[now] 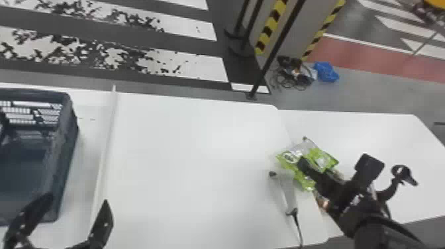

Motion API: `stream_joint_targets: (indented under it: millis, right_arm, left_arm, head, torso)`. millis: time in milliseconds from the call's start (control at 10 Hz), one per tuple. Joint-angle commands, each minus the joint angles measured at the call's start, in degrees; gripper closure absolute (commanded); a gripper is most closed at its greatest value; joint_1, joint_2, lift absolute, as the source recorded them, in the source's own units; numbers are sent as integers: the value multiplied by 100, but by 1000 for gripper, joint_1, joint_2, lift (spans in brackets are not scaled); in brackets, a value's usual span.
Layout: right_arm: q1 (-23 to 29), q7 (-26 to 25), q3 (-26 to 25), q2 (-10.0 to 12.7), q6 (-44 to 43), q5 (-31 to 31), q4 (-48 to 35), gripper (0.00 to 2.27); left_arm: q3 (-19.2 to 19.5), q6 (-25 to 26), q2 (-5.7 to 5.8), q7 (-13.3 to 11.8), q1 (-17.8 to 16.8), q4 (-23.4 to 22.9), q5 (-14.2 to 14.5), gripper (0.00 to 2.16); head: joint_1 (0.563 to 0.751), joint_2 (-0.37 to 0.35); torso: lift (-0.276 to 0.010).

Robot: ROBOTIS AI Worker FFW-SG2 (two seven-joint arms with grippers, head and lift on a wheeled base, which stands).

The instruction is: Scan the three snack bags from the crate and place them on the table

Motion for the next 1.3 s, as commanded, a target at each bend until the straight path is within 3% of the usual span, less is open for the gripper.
stream_joint_targets:
  millis: [0,200,300,400,700,800,900,1200]
  right_arm:
    - [637,72,512,320,-159,-2,-1000,66]
    - [1217,151,1479,382,-352,209,-1747,66]
    - [1411,151,2050,434,-1284,702,-1791,63]
    - [1560,151,2516,610,-2216,1176,-1739,60]
    - [1991,90,3351,821,-5063,1431,-1150,60]
    - [2193,81,3465,821,-5837,1440,-948,63]
    - [2316,81,3439,803,-5854,1449,-948,63]
    - [2685,81,2929,759,-5309,1501,-1088,83]
  left_arm:
    - [-41,0,-8,17,-8,20,-2,63]
    - [-93,0,-16,175,-8,28,-10,63]
    - [-111,0,-25,184,-26,55,-2,63]
    - [-120,-18,-25,202,-35,64,7,63]
    - [-164,-18,10,325,9,-68,7,63]
    - [-102,123,45,316,88,-218,69,63]
    - [-14,457,98,316,203,-420,69,63]
    - [416,650,124,166,563,-850,192,63]
  head:
    - [695,-350]
    - [695,-350]
    - [695,-350]
    - [695,-305]
    - [695,-171]
    - [695,-162]
    - [695,-156]
    - [695,-161]
  torso:
    - [-37]
    - [-37]
    - [-37]
    - [-37]
    - [-37]
    - [-37]
    - [-37]
    - [-37]
